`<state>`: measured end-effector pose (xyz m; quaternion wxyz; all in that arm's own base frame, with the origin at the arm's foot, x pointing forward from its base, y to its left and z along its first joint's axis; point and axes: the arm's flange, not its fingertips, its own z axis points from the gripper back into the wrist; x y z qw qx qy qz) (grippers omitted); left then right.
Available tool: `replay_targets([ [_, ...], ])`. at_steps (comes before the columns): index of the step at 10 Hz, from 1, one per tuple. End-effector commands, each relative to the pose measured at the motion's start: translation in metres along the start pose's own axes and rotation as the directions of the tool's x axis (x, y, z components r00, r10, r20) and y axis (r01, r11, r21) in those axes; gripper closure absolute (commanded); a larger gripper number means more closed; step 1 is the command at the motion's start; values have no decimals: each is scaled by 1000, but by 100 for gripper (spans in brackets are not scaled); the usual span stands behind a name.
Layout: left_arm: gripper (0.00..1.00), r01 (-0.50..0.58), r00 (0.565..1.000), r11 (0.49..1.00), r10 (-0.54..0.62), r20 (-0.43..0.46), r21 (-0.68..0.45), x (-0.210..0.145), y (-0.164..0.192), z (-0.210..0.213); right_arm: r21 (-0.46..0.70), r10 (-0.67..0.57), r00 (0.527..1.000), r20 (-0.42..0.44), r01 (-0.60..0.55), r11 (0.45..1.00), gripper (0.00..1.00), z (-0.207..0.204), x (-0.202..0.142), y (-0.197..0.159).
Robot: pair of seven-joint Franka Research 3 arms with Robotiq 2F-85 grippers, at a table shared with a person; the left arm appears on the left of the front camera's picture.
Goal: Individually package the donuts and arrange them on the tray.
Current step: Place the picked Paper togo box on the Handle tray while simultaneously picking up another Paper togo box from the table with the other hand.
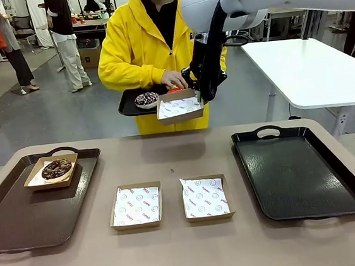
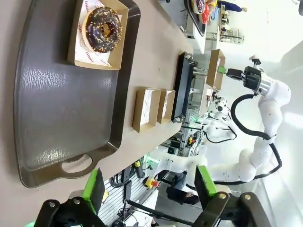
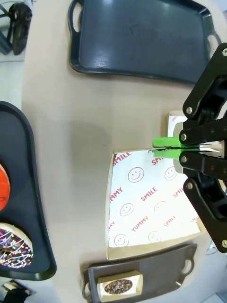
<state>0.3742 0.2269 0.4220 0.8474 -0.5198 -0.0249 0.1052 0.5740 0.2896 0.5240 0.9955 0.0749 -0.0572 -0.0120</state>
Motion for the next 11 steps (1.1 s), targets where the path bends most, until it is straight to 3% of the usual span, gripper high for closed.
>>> replay_targets([
  [1,0,10,1000,1000,-10,0,14,-3,-6,2,-35,-12,1000,-20,12,999,100,-1,15,12],
  [3,0,10,1000,1000,-10,0,14,-3,-6,2,-47,60,998,-23,-61,997,100,-8,23,10],
  [4,0,10,1000,1000,-10,0,14,-3,-6,2,-14,6,1000,-25,-6,1000,100,-7,9,4],
  [11,0,10,1000,1000,-10,0,14,-3,-6,2,-14,6,1000,-25,-6,1000,100,-7,9,4],
])
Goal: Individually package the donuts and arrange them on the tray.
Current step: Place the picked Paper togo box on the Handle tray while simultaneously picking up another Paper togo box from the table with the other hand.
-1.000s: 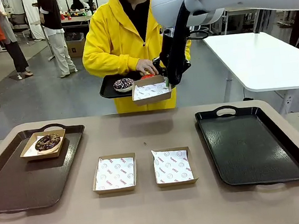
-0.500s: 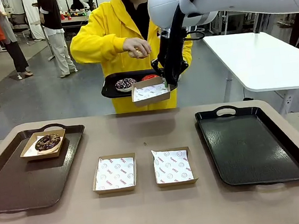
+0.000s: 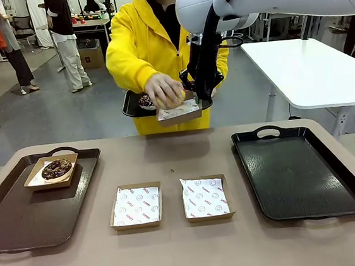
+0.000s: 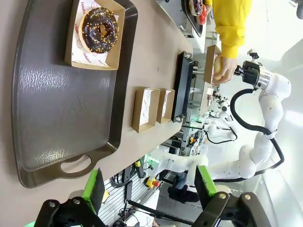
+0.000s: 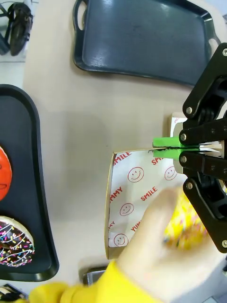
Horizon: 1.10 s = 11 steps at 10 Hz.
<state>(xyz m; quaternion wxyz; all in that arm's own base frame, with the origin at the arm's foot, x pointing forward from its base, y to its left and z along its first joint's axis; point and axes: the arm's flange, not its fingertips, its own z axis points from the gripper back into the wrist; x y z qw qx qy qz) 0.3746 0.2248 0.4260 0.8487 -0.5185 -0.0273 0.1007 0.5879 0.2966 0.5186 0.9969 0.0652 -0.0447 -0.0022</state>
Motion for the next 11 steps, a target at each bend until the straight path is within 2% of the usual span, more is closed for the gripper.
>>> replay_targets([
  [1,0,0,1000,1000,0,0,11,-3,-1,2,5,-13,1000,1,13,1000,100,1,-5,-3],
  [11,0,0,1000,1000,0,0,11,-3,-1,2,5,-13,1000,1,13,1000,100,1,-5,-3],
])
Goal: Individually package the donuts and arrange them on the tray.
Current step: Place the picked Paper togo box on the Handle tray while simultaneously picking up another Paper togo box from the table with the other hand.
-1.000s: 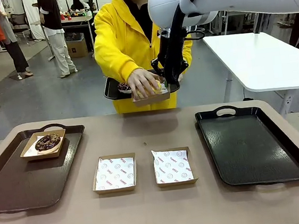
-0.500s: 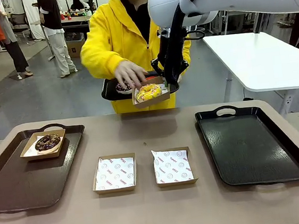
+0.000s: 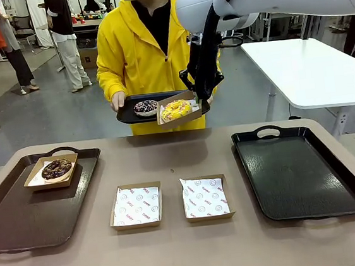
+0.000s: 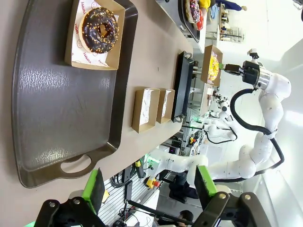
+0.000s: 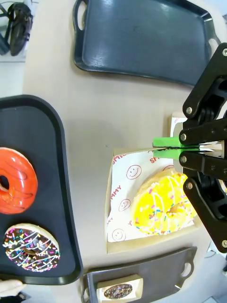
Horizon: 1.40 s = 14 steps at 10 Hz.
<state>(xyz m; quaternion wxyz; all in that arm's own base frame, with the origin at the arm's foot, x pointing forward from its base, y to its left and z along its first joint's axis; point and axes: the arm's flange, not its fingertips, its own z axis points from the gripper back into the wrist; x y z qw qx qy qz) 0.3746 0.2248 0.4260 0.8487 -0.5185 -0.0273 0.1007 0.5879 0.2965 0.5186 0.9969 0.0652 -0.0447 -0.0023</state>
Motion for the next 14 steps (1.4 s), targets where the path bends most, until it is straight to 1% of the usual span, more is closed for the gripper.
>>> replay_targets([
  [1,0,0,1000,1000,0,0,11,-3,-1,2,5,-13,1000,1,13,1000,100,1,-5,-2],
  [4,0,0,1000,1000,0,0,0,0,0,0,0,0,1000,0,0,1000,99,0,0,0],
  [5,0,36,999,999,-36,-23,36,-8,-13,-8,-20,37,999,20,-37,999,99,9,-11,-12],
  [6,0,81,992,995,-74,-102,59,-13,-27,-13,-34,37,999,32,-36,999,99,20,-21,-31],
  [7,0,52,993,992,-40,-111,112,-14,-43,-20,-72,6,999,46,-3,997,99,30,-28,-55],
  [8,0,68,991,984,-48,-125,165,-24,-61,-30,-90,-20,999,49,24,996,99,38,-40,-85],
  [9,0,99,987,972,-69,-146,213,-31,-81,-40,-126,-11,998,64,19,992,99,45,-52,-110],
  [10,0,117,983,959,-76,-166,258,-37,-102,-53,-131,-8,997,71,17,991,99,51,-63,-134],
  [12,0,175,974,913,-106,-199,369,-50,-141,-89,-111,-53,995,84,62,992,99,52,-78,-185],
  [14,0,207,968,871,-115,-225,445,-61,-169,-128,-65,-86,989,117,94,993,99,46,-86,-224],
])
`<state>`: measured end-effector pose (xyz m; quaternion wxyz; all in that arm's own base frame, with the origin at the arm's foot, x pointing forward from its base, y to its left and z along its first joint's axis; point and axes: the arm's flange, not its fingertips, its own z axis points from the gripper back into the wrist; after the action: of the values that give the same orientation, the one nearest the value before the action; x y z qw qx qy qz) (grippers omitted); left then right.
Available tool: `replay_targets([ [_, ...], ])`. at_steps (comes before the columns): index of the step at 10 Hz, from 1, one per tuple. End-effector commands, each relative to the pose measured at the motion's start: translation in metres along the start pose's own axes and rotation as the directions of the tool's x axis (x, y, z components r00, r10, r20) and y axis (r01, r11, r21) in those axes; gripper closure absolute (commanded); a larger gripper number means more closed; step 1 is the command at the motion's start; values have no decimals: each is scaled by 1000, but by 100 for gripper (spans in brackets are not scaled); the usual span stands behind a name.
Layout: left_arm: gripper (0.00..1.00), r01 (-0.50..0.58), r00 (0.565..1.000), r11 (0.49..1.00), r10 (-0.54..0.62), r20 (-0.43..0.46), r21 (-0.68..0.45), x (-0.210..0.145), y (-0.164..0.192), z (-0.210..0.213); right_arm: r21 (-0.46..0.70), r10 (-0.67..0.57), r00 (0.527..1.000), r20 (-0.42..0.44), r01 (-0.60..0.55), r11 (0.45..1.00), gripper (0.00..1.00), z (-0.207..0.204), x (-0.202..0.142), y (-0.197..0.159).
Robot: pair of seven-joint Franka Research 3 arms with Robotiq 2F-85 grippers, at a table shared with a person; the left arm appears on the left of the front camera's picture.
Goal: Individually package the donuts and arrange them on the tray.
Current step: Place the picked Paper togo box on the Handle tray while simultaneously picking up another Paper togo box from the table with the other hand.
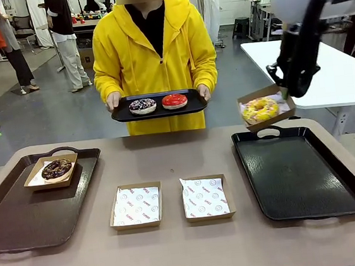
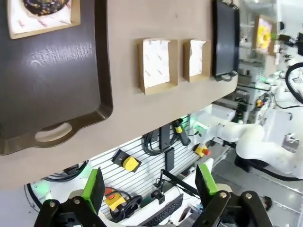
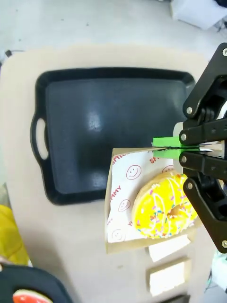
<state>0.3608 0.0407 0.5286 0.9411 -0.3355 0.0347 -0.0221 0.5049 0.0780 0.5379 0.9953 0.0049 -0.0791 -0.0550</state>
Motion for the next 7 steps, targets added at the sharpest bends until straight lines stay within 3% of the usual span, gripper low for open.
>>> replay_targets([
  [1,0,-5,1000,992,6,-1,128,2,-23,-31,69,-4,999,47,1,998,99,-17,-8,-24],
  [4,0,15,1000,964,-20,18,265,9,-50,-82,71,9,996,83,-15,997,99,-44,-4,-52],
  [7,0,26,999,940,-38,30,339,15,-65,-132,62,64,998,28,-65,996,99,-70,17,-51],
])
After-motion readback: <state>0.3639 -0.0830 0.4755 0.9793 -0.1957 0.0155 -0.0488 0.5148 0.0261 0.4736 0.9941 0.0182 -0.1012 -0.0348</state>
